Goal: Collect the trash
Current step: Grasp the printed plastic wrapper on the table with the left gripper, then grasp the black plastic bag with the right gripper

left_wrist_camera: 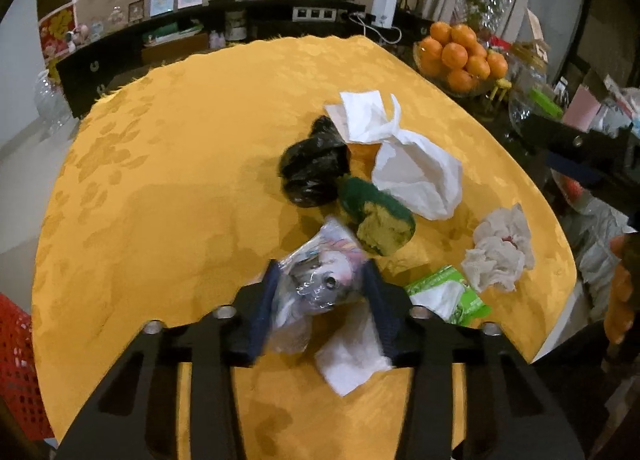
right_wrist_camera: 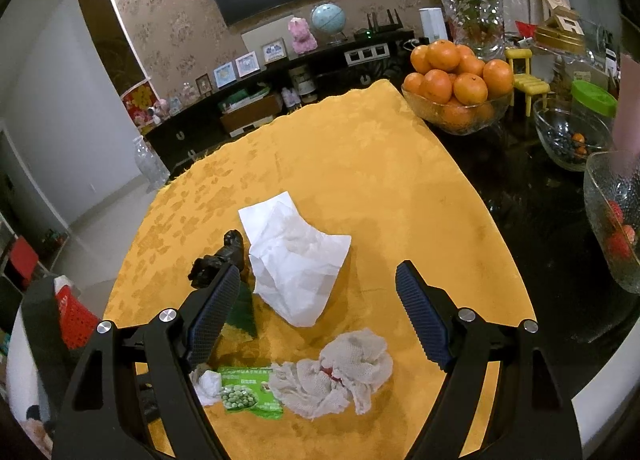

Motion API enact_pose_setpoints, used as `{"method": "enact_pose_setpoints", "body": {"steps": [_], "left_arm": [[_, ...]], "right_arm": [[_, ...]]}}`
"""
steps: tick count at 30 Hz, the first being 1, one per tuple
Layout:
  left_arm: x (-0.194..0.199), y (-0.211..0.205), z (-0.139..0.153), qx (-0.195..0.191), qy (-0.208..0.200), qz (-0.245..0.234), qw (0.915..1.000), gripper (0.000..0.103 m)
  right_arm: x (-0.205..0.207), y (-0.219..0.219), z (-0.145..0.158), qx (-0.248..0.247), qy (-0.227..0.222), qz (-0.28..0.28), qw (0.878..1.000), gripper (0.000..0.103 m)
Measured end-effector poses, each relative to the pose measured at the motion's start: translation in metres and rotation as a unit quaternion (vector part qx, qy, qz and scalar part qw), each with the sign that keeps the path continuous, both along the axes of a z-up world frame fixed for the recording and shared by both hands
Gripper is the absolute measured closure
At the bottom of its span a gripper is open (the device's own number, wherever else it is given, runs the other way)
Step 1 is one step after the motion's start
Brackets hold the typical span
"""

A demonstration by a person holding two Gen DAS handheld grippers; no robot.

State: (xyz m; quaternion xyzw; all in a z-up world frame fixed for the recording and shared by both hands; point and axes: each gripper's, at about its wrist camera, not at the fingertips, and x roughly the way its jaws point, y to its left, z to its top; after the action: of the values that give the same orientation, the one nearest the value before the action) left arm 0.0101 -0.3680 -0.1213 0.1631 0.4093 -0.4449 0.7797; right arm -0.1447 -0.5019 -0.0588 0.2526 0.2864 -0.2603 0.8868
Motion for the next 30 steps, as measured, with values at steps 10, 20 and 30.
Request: {"method": "enact_pose_setpoints", "body": {"steps": [10, 20, 30], "left_arm": [[0.024, 0.058, 0.032, -0.051, -0.013, 0.046, 0.9975, 0.064], [0.037, 0.13, 0.07, -0.065, -0.109, 0.104, 0.9864, 0.064], [0.053, 0.182, 0.069, -0.082, -0.114, 0.152, 0.9783, 0.064]], "right_arm": [[0.022, 0.012, -0.004, -0.019, 0.012, 0.029, 0.999, 0.025], [0.086, 0.049, -0.01, -0.063, 0.038, 0.117, 0.99, 0.025], [0.151, 0.066, -0.032, -0.083, 0.087, 0.159, 0.98, 0.027]]}}
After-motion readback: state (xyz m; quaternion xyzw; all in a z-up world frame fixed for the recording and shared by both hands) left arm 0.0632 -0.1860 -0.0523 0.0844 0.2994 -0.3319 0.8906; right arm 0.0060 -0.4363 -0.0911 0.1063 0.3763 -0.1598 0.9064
